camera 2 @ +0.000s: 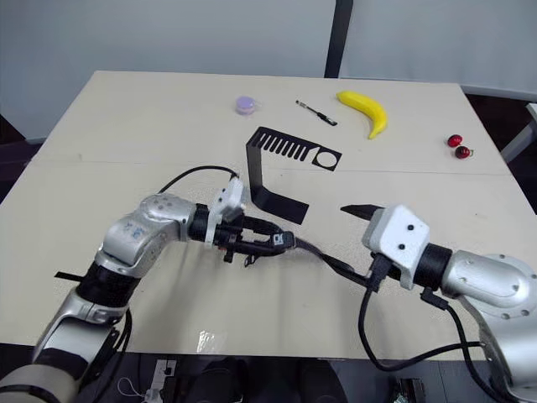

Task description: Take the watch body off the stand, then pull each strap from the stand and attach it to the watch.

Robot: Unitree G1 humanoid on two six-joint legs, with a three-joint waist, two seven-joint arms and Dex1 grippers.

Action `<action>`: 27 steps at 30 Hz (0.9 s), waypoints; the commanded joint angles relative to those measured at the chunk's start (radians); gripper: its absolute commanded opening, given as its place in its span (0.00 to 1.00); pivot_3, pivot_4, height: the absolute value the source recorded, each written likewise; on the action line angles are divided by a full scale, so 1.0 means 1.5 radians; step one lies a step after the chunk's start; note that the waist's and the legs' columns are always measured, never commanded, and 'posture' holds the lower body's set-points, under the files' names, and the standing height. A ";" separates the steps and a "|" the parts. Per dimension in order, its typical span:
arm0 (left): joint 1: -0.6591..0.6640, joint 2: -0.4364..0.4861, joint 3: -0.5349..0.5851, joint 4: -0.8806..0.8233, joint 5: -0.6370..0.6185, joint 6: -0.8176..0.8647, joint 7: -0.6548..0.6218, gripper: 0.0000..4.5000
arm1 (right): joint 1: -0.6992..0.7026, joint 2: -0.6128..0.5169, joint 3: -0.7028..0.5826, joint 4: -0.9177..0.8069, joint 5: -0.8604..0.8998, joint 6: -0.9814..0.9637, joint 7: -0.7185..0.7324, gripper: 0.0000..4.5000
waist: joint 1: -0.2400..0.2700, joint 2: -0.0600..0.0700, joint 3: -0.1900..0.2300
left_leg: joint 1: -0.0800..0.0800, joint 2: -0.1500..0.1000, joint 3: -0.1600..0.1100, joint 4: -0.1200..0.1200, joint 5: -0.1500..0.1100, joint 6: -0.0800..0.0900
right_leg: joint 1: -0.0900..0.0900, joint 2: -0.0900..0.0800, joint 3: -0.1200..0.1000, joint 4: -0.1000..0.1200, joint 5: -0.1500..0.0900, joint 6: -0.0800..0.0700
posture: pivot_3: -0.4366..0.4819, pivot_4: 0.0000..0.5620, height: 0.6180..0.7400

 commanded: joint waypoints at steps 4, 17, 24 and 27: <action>0.022 0.010 0.006 -0.004 0.106 -0.340 -0.021 0.35 | 0.059 -0.034 -0.012 -0.037 0.046 -0.035 0.028 1.00 | 0.002 0.000 0.000 | 0.000 0.000 0.000 0.000 0.000 0.000 | 0.000 0.000 0.000 -0.001 0.000 0.000 | 0.48 0.27 1.00; 0.042 0.027 0.020 0.011 0.086 -0.316 -0.039 0.35 | 0.082 -0.059 0.011 -0.016 0.017 -0.090 0.007 1.00 | 0.000 0.000 0.000 | 0.000 0.000 0.000 0.000 0.000 0.001 | 0.000 0.000 0.000 0.001 0.000 0.000 | 0.48 0.27 1.00; 0.046 0.050 -0.017 0.010 0.089 -0.121 -0.075 0.35 | 0.096 -0.058 0.033 -0.019 -0.003 -0.101 -0.006 1.00 | -0.001 0.000 0.000 | 0.000 0.000 0.000 0.000 0.000 0.001 | 0.000 0.000 0.000 0.002 0.000 0.000 | 0.48 0.27 1.00; 0.037 0.036 -0.042 0.043 0.133 -0.124 -0.057 0.35 | 0.101 -0.058 0.042 -0.016 -0.012 -0.104 -0.012 1.00 | 0.000 0.000 0.000 | 0.000 0.000 0.000 0.000 0.000 0.001 | 0.000 0.000 0.000 0.001 0.000 0.000 | 0.48 0.27 1.00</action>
